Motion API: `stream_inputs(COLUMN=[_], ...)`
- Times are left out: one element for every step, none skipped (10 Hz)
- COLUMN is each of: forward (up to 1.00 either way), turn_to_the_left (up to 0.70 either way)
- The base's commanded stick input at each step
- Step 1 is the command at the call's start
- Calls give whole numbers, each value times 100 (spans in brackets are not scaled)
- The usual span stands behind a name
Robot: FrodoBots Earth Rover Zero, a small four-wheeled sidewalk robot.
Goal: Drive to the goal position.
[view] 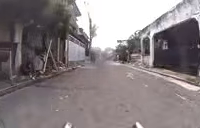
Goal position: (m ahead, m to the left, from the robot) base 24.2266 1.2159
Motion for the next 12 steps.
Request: stream_inputs(forward=[70,70,70,70,70,70,70,70,70,70,70,70], turn_to_the_left=[0,0,0,0,0,0,0,0,0,0,0,0])
